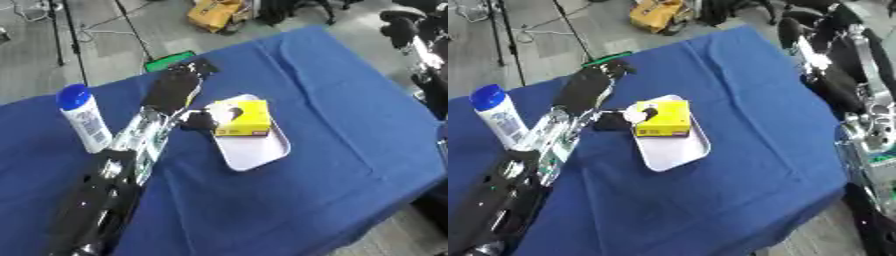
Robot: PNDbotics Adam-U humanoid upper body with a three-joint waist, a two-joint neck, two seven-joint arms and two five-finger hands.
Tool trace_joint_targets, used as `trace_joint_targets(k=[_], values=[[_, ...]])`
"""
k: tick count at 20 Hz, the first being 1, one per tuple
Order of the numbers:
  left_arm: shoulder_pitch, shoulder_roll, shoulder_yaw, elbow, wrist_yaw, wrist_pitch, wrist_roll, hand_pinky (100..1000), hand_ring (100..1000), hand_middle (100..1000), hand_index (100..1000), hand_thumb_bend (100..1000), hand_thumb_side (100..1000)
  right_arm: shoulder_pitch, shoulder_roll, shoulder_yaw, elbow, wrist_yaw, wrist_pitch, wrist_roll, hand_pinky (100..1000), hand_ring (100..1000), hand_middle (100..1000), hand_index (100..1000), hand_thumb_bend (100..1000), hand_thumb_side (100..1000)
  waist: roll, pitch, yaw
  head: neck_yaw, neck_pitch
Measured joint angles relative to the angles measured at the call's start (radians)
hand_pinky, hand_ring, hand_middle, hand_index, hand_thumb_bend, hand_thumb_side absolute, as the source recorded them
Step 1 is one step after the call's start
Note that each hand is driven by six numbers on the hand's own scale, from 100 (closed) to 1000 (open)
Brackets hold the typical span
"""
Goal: Pick up objects on the table and place them in the box.
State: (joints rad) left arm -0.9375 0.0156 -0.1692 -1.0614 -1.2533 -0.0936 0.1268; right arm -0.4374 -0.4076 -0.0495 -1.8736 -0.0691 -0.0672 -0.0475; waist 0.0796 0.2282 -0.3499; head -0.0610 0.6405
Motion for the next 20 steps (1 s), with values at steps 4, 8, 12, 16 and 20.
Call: trace_joint_targets(k=[4, 8, 12, 16, 20], values=[[0.059, 0.030, 0.023, -0.100, 0.148, 0.012, 0.037, 695, 664, 755, 835, 628, 787, 0.011, 0.002, -0.007, 0.000, 0.000, 0.001, -0.005, 830, 826, 849, 820, 407, 471, 0.000, 0.000, 0.027, -0.016, 0.000], [0.181, 0.114, 0.078, -0.297, 0.461, 0.008, 0.066, 696, 683, 765, 845, 632, 820, 0.028, 0.002, -0.018, 0.000, 0.001, 0.001, -0.016, 830, 826, 850, 820, 406, 472, 0.000, 0.000, 0.080, -0.039, 0.001], [0.266, 0.201, 0.146, -0.497, 0.718, 0.024, 0.086, 718, 714, 783, 857, 656, 824, 0.043, -0.002, -0.029, 0.001, 0.002, 0.002, -0.025, 830, 826, 850, 819, 406, 471, 0.000, 0.000, 0.120, -0.054, 0.002], [0.408, 0.288, 0.274, -0.677, 0.887, 0.049, 0.165, 711, 708, 776, 852, 637, 799, 0.060, -0.003, -0.038, 0.004, 0.007, 0.003, -0.035, 830, 826, 851, 818, 407, 470, 0.000, 0.000, 0.199, -0.059, 0.016], [0.485, 0.309, 0.334, -0.758, 0.946, 0.081, 0.211, 707, 703, 772, 852, 628, 794, 0.069, -0.004, -0.043, 0.005, 0.012, 0.004, -0.039, 830, 827, 852, 818, 407, 470, 0.000, 0.000, 0.241, -0.057, 0.027]])
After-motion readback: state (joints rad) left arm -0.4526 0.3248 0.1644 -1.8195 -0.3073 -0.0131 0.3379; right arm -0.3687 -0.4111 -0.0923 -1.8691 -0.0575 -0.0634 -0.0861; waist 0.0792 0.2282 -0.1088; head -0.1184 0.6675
